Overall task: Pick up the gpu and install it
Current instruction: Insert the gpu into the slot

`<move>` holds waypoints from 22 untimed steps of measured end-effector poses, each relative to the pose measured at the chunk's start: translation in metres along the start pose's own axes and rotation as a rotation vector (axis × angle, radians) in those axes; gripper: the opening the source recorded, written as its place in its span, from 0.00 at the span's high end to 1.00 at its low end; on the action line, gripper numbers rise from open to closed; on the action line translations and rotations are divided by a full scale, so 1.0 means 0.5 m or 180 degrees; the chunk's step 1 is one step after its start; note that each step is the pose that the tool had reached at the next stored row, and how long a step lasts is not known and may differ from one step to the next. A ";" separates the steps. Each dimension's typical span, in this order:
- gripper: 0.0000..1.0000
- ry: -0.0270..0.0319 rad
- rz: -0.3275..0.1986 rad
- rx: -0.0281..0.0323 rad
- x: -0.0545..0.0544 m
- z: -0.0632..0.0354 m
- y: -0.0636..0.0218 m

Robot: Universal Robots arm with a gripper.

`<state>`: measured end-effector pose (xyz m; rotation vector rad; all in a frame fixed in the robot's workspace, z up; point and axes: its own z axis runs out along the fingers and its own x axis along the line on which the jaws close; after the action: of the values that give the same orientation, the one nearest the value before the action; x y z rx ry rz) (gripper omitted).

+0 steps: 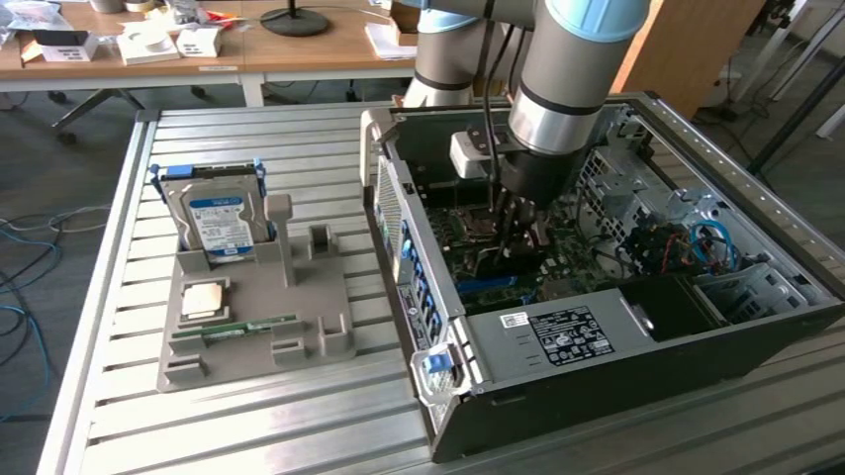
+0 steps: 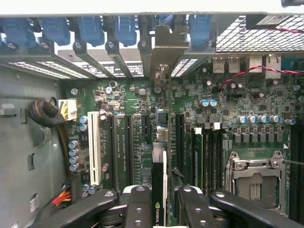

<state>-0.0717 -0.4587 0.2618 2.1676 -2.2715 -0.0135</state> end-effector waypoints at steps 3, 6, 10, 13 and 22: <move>0.74 0.0014 0.0000 0.0001 0.000 0.000 0.000; 0.74 0.0023 0.0000 0.0001 0.000 0.000 0.000; 0.74 0.0024 0.0001 0.0001 0.000 0.001 0.000; 0.74 0.0023 0.0001 0.0001 0.000 0.004 0.000; 0.74 0.0014 0.0001 0.0001 0.000 0.005 0.000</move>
<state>-0.0718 -0.4587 0.2595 2.1653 -2.2696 -0.0086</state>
